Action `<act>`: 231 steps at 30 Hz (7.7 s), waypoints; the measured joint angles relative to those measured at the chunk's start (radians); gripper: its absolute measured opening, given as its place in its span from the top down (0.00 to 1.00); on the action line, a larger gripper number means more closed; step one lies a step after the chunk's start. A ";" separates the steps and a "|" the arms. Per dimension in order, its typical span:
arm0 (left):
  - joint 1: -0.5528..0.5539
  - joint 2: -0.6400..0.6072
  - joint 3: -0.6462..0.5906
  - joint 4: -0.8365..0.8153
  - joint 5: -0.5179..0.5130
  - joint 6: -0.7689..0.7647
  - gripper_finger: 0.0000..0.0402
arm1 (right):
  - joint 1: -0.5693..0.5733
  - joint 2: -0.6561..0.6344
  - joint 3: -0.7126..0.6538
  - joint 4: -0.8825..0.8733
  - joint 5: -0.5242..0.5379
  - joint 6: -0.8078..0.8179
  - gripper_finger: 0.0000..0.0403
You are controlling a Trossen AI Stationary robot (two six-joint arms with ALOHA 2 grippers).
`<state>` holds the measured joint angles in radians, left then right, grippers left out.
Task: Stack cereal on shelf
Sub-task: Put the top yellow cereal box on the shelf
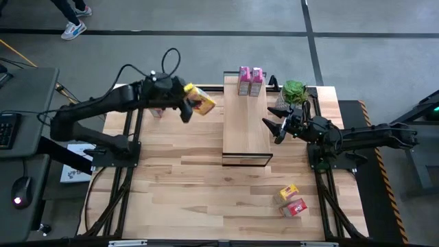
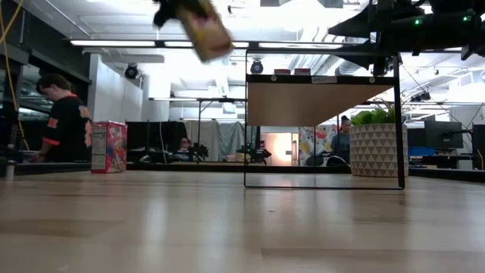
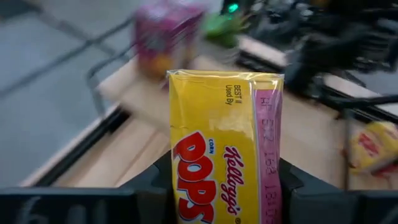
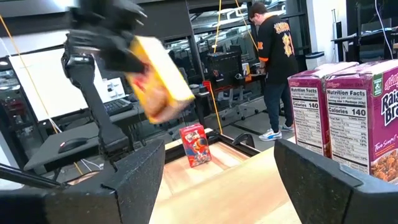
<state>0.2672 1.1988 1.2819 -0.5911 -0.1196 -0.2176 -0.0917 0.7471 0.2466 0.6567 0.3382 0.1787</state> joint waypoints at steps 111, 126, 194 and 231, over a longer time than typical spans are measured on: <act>-0.057 0.662 0.529 -0.002 0.034 0.386 0.50 | 0.000 -0.001 0.000 0.014 0.003 0.041 0.27; -0.050 0.662 0.529 0.038 0.019 0.376 0.50 | 0.000 0.000 0.000 0.014 0.003 0.041 0.27; 0.072 0.327 -0.324 0.918 0.060 0.167 0.49 | 0.000 0.000 0.001 -0.061 -0.102 -0.083 0.96; 0.091 0.394 -0.320 0.908 0.169 0.246 1.00 | -0.020 0.382 0.345 -0.445 0.050 -0.109 1.00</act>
<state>0.3583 1.5928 0.9615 0.3169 0.0493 0.0288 -0.1116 1.1294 0.5919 0.2114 0.3880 0.0693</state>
